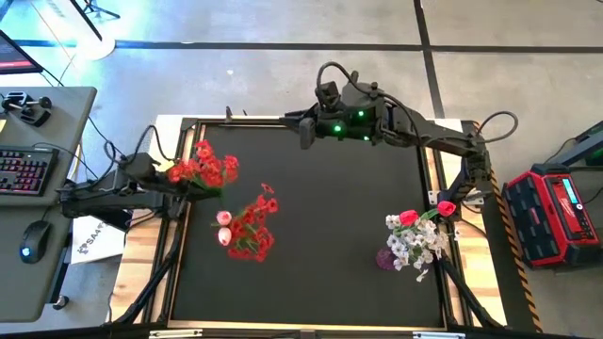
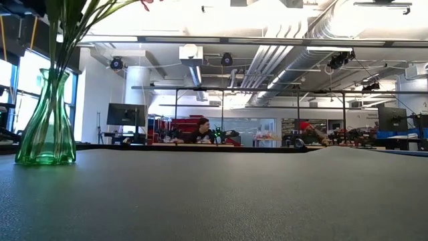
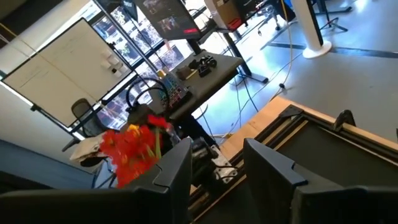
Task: Sort flowers into vase by color
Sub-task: Put the red flower into the green vase, then return to Home Position
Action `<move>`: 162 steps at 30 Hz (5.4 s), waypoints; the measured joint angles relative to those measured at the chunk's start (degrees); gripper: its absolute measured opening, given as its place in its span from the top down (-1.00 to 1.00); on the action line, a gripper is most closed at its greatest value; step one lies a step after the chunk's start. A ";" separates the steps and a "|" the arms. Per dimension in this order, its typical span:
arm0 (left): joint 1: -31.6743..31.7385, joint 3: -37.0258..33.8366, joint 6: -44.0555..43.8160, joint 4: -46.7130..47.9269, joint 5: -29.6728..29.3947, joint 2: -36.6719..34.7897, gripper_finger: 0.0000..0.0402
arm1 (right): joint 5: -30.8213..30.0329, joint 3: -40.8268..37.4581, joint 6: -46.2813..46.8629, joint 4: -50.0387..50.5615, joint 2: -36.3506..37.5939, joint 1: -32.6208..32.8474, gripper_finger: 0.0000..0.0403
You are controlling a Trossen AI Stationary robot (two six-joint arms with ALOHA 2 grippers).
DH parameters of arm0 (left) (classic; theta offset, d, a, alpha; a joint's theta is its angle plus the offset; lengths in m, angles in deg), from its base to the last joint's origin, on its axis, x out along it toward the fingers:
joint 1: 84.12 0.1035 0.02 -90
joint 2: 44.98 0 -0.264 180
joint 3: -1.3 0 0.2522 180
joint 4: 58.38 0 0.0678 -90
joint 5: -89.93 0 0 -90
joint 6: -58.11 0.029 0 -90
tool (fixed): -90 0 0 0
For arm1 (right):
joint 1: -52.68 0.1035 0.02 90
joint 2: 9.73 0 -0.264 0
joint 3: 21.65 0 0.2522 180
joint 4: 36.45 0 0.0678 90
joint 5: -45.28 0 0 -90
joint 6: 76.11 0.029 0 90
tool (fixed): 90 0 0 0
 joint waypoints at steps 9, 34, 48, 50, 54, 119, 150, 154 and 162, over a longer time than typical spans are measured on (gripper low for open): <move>0.04 2.38 -1.85 0.60 1.63 -0.04 1.00 | -1.22 0.00 -0.01 0.02 -0.02 0.07 0.34; 0.04 -3.26 4.20 4.24 3.76 -2.14 1.00 | -0.65 0.00 -0.48 0.09 -0.03 0.11 0.34; 0.04 -3.26 2.60 2.91 3.87 -1.98 0.45 | 2.00 0.00 1.47 0.10 -0.04 0.11 0.34; 0.04 -3.26 1.27 2.79 3.98 -1.97 0.30 | 2.26 0.00 1.49 0.13 -0.03 0.11 0.34; 0.07 -2.25 -0.23 3.04 7.60 -1.97 0.03 | 2.24 0.00 2.52 0.15 -0.03 0.10 0.34; 0.07 6.47 0.07 1.43 -19.84 -2.41 1.00 | -15.34 -67.68 -33.07 -30.24 51.58 15.98 1.00; 0.20 -13.65 2.16 -4.72 -19.42 -8.68 1.00 | -1.03 -108.52 -22.30 -52.22 72.05 4.69 1.00; 0.20 -16.40 2.14 -8.51 -19.23 -8.68 1.00 | -0.71 -111.72 -21.03 -54.99 72.06 3.74 1.00; 0.20 -19.34 1.10 -10.06 -16.23 -8.68 1.00 | 0.10 -115.91 -21.04 -61.08 72.06 3.30 1.00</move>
